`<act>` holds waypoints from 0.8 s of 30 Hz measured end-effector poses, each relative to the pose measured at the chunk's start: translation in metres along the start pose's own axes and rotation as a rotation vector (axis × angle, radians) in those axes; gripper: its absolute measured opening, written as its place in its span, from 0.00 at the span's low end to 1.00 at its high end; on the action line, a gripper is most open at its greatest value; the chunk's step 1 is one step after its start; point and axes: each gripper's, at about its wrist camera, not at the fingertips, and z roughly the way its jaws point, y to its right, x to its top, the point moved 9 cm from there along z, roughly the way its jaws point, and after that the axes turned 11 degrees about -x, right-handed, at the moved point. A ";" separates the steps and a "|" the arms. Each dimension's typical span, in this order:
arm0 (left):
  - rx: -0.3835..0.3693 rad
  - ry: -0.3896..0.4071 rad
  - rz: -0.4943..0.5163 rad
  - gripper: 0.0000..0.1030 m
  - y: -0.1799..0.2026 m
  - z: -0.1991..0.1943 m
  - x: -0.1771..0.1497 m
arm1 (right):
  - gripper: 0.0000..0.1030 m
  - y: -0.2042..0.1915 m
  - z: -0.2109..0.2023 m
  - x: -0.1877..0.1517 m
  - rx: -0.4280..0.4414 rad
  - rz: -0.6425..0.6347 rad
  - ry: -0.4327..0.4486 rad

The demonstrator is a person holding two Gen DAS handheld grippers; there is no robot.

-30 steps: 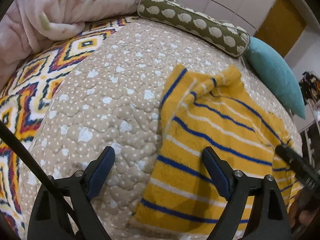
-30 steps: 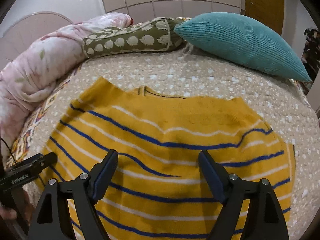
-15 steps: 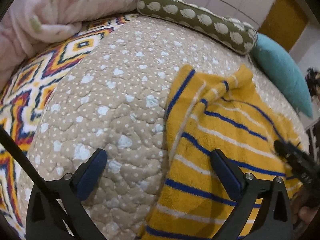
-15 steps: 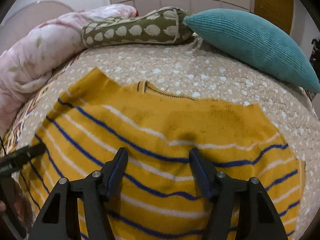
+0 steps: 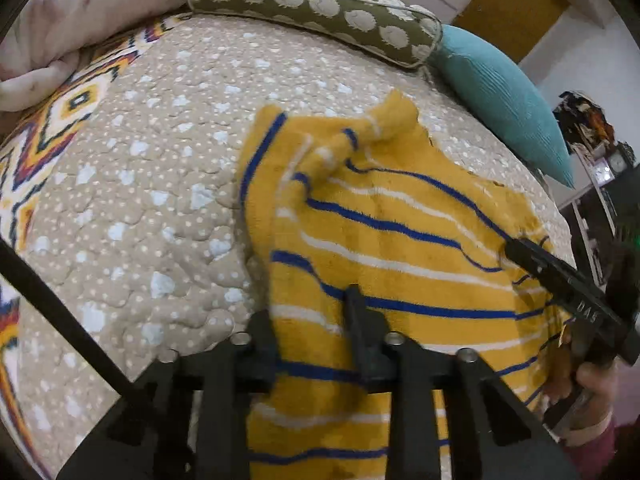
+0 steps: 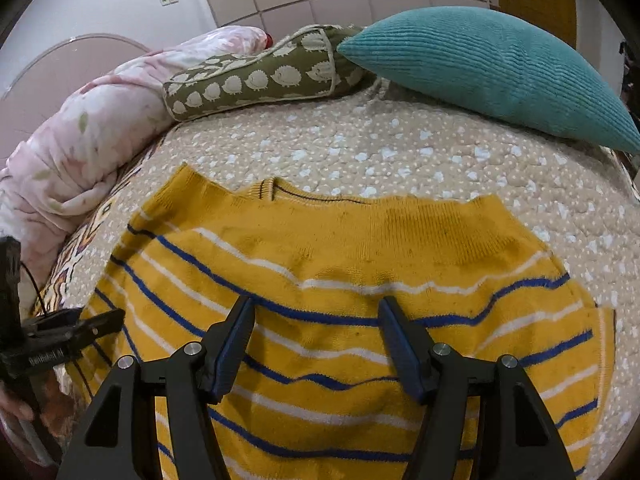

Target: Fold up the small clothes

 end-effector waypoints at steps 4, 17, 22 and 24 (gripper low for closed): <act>-0.051 -0.019 -0.007 0.14 0.009 -0.012 0.002 | 0.67 0.000 -0.002 0.001 0.032 -0.011 0.004; -0.257 -0.062 0.235 0.10 0.192 -0.018 0.005 | 0.81 0.038 -0.019 0.015 0.432 0.394 -0.055; -0.282 -0.182 0.214 0.00 0.216 0.038 -0.023 | 0.90 0.070 -0.017 0.015 0.736 0.719 -0.068; -0.257 -0.215 0.206 0.00 0.206 0.049 -0.035 | 0.89 0.072 -0.014 0.012 0.763 0.747 -0.082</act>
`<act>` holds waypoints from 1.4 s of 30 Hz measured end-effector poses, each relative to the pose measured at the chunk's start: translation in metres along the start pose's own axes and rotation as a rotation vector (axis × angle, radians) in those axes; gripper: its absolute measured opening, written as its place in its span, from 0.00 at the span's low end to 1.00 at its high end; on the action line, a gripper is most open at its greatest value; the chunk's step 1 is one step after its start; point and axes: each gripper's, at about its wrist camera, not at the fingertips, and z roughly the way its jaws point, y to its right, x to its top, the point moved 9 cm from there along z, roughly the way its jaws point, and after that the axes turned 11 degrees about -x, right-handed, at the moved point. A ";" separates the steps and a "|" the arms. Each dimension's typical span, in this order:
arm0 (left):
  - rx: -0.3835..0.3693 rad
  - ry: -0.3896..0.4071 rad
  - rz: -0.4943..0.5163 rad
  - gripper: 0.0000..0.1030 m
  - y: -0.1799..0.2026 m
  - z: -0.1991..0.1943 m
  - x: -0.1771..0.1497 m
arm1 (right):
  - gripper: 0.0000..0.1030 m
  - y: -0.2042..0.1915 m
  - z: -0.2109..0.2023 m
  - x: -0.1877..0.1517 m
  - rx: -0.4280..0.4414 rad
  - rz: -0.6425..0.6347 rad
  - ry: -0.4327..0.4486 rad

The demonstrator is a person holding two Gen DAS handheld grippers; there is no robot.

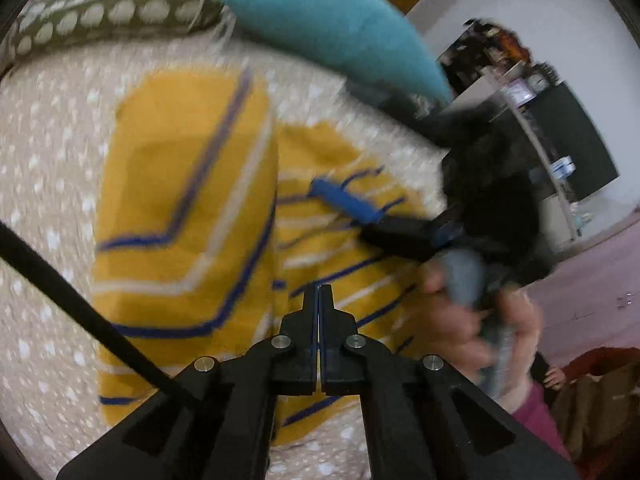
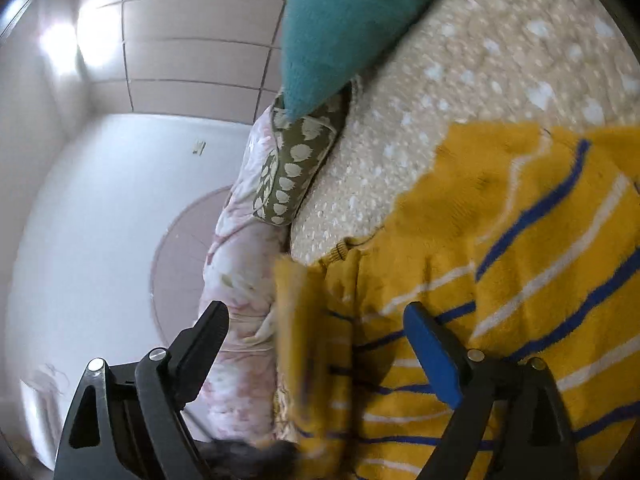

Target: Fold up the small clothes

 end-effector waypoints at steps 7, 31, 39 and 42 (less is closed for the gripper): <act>-0.073 0.118 0.025 0.60 0.010 -0.079 -0.024 | 0.90 -0.028 0.009 -0.018 -0.059 -0.152 -0.067; 0.024 0.178 -0.003 0.75 -0.036 -0.078 -0.034 | 0.15 -0.078 0.009 -0.046 -0.340 -0.636 0.073; 0.047 0.114 0.033 0.77 -0.014 -0.034 -0.030 | 0.15 -0.026 -0.064 0.002 -0.614 -0.689 0.095; 0.081 0.112 0.039 0.77 -0.013 -0.020 -0.028 | 0.15 0.007 -0.072 0.019 -0.668 -0.603 0.118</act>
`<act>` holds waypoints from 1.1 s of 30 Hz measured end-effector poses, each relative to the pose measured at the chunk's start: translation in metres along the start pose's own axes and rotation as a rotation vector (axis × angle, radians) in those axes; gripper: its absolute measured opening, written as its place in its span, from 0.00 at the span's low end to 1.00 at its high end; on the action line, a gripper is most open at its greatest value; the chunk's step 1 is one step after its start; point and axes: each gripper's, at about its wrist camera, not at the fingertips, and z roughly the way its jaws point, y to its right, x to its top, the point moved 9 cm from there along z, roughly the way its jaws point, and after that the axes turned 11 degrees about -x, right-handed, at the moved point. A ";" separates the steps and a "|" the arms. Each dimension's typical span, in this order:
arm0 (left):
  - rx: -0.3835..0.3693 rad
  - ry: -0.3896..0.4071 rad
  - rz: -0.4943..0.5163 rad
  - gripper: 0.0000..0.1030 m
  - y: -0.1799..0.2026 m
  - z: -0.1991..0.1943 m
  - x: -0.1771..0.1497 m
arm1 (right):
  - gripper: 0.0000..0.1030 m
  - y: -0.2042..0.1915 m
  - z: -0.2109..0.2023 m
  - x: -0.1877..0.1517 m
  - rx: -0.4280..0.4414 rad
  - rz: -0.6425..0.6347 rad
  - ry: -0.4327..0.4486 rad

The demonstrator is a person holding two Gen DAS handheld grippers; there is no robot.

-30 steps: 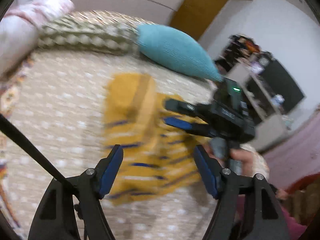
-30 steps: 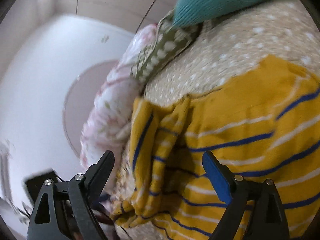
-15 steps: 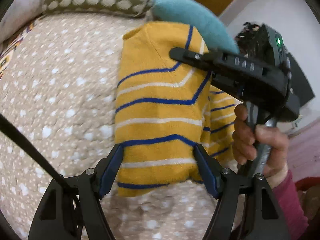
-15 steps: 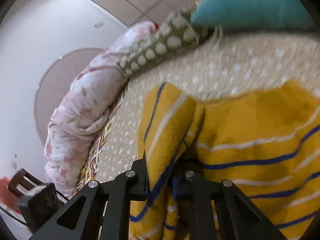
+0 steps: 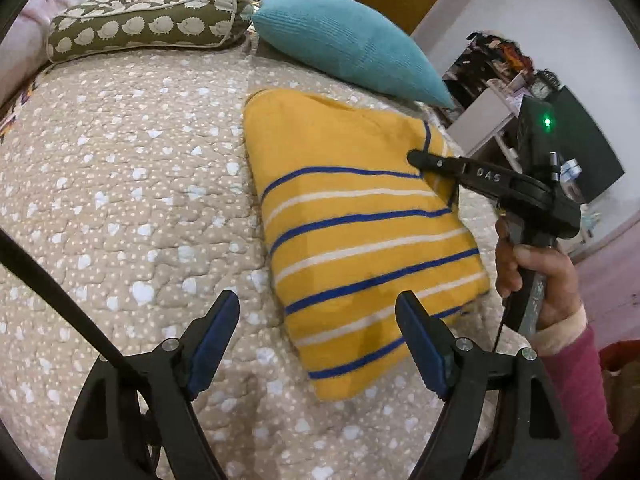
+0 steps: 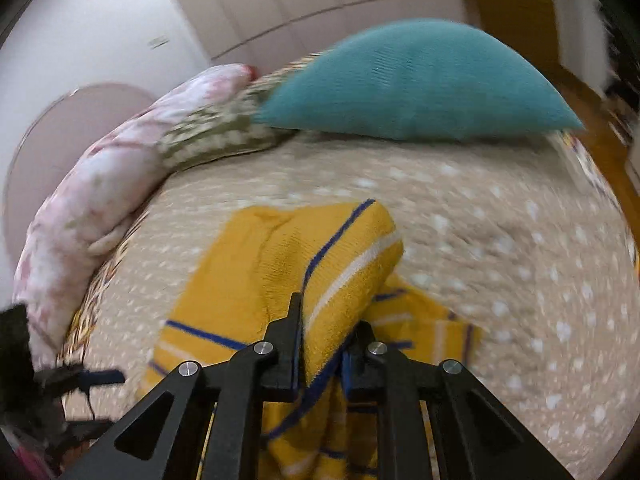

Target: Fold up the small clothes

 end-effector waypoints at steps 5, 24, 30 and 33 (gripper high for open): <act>0.087 -0.047 0.030 0.77 -0.005 0.031 0.000 | 0.15 0.014 0.013 -0.011 -0.096 0.006 -0.022; 0.159 0.004 0.011 0.83 0.002 0.031 -0.021 | 0.15 0.008 -0.044 -0.072 -0.155 -0.053 0.033; 0.208 0.009 0.042 0.83 0.005 0.032 -0.021 | 0.24 0.020 -0.032 -0.083 -0.192 -0.013 -0.001; 0.206 0.011 0.032 0.83 0.004 0.031 -0.020 | 0.67 0.026 -0.043 -0.075 -0.185 0.082 0.008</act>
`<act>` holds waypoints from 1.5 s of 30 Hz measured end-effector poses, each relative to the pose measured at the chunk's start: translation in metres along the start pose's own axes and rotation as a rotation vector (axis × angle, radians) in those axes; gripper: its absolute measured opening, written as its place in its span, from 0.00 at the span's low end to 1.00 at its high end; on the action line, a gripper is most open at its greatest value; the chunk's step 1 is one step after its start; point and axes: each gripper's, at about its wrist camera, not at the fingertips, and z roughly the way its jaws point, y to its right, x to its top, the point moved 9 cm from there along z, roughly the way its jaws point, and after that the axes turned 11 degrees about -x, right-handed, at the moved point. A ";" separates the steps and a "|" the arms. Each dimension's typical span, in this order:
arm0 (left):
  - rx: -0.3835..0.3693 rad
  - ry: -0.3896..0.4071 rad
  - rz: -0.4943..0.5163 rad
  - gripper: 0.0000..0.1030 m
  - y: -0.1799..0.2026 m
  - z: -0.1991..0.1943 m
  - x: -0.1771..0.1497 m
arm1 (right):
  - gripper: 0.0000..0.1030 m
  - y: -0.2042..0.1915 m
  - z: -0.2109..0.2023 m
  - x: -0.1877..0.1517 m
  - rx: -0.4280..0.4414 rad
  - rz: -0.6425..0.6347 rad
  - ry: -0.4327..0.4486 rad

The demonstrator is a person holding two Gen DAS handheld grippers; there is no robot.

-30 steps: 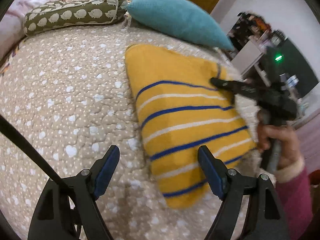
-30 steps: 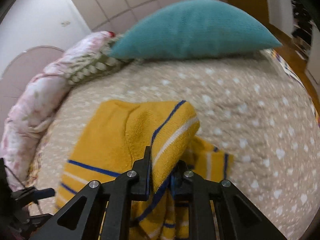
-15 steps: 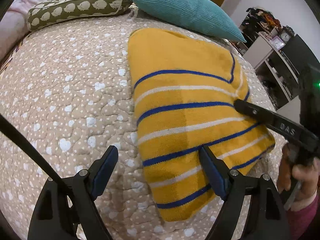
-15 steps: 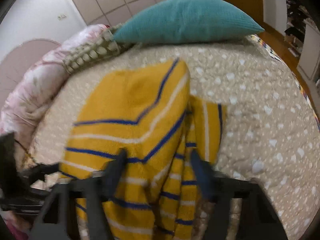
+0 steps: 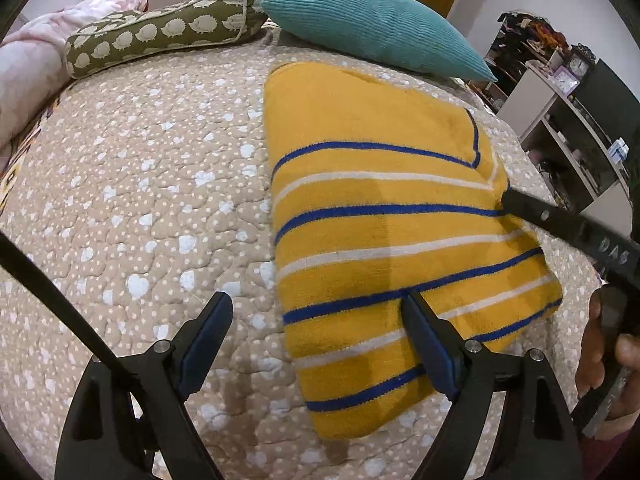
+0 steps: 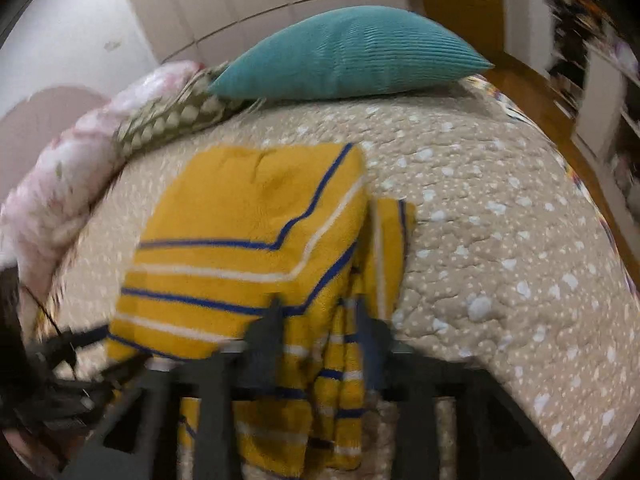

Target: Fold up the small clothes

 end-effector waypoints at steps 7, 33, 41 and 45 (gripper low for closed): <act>0.002 -0.002 -0.001 0.83 -0.003 -0.002 0.000 | 0.47 -0.015 0.015 0.013 0.019 0.030 0.018; -0.013 0.007 -0.032 0.88 -0.006 0.006 0.002 | 0.24 -0.025 0.006 -0.015 0.052 -0.047 0.000; -0.072 0.029 -0.057 0.88 -0.006 -0.003 0.006 | 0.13 -0.007 -0.003 -0.018 0.039 -0.032 0.047; -0.126 0.062 -0.122 0.88 -0.018 -0.011 0.018 | 0.18 -0.007 0.005 -0.017 0.062 -0.010 0.031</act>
